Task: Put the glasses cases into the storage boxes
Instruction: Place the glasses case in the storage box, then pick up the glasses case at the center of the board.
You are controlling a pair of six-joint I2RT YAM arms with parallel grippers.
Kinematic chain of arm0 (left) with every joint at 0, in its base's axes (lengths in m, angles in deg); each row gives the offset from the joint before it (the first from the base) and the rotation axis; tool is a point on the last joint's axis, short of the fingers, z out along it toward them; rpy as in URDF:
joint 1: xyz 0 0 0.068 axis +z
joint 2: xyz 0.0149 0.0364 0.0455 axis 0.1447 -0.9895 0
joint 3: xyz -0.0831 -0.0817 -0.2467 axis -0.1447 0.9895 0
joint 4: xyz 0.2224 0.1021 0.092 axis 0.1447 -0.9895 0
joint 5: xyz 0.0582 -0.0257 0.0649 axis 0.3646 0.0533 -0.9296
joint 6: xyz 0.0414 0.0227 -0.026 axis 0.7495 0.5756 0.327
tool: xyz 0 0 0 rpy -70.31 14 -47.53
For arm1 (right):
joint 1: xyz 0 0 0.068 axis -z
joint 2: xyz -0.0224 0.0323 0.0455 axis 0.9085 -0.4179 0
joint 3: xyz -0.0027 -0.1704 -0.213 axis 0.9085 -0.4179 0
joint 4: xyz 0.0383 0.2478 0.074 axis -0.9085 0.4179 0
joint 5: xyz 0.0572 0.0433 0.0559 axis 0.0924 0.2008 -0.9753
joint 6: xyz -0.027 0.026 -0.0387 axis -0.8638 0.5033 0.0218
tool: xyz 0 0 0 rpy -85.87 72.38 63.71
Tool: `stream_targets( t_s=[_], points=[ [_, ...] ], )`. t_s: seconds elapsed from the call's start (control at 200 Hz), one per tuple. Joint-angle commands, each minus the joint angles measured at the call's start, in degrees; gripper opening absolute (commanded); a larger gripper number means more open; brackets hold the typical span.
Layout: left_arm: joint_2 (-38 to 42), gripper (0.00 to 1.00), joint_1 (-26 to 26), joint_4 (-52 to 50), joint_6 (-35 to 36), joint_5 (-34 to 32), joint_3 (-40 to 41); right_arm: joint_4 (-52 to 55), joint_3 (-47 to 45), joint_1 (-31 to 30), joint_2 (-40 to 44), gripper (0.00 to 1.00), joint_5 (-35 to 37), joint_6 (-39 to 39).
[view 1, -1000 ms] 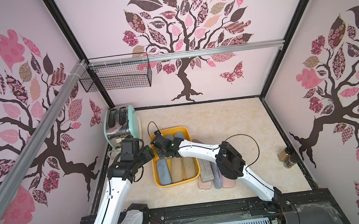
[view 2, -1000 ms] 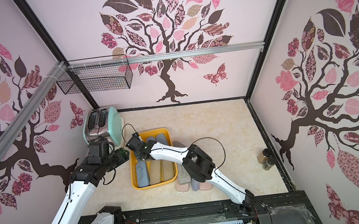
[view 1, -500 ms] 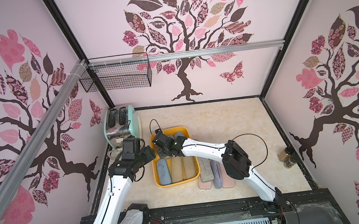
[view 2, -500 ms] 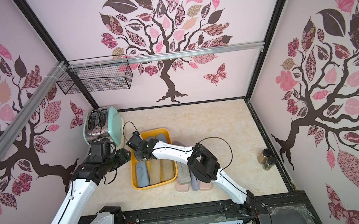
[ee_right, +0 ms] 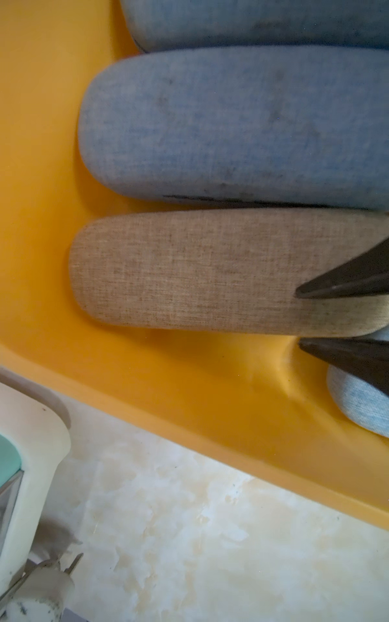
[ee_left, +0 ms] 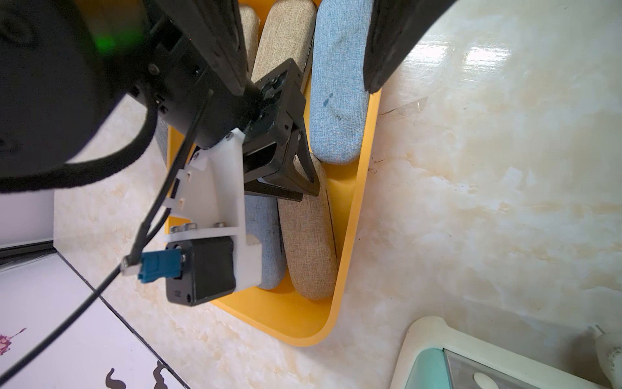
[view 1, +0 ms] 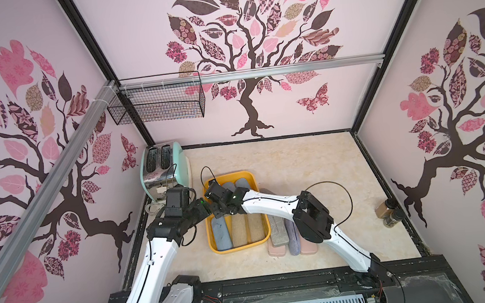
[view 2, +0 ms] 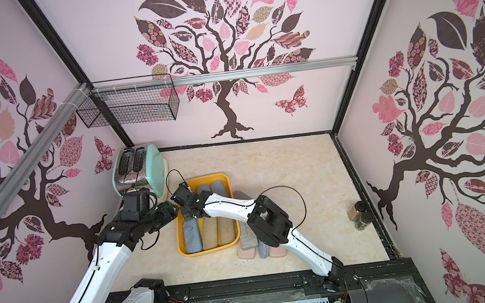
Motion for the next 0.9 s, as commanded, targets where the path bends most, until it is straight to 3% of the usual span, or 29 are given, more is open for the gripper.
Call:
stream_targets(
  t_s=[0.0,0.07,0.135,0.235,0.275,0.455,0.655,0.895],
  points=[
    [1.8,0.58,0.4,-1.1,-0.5,0.4,0.7,2.4,2.0,0.0,-0.4,0.24,-0.2,0.2],
    [2.3,0.59,0.4,-2.4,-0.4,0.3,-0.2,2.7,2.2,0.0,3.1,0.28,0.7,-0.3],
    [2.9,0.59,0.4,-3.1,-0.5,0.5,-1.0,2.7,2.0,0.0,7.6,0.37,2.2,-0.9],
    [3.8,0.59,0.4,-2.9,-0.8,1.9,-1.5,3.9,0.5,0.0,15.8,0.68,6.4,-1.9],
    [3.9,0.59,0.4,-3.1,-0.9,2.6,-2.0,4.5,-1.4,0.0,19.5,0.75,8.5,-2.3],
    [3.7,0.59,0.3,-4.3,0.1,8.9,-4.0,7.3,-20.5,2.5,37.2,0.77,14.7,0.3],
    [3.3,0.6,-0.3,-1.2,-0.8,13.7,-0.8,11.6,-47.1,10.6,56.8,0.73,13.5,9.7],
    [1.6,0.6,-7.6,0.1,-2.2,10.3,0.7,19.0,-65.7,12.5,68.0,0.83,12.8,18.0]
  ],
)
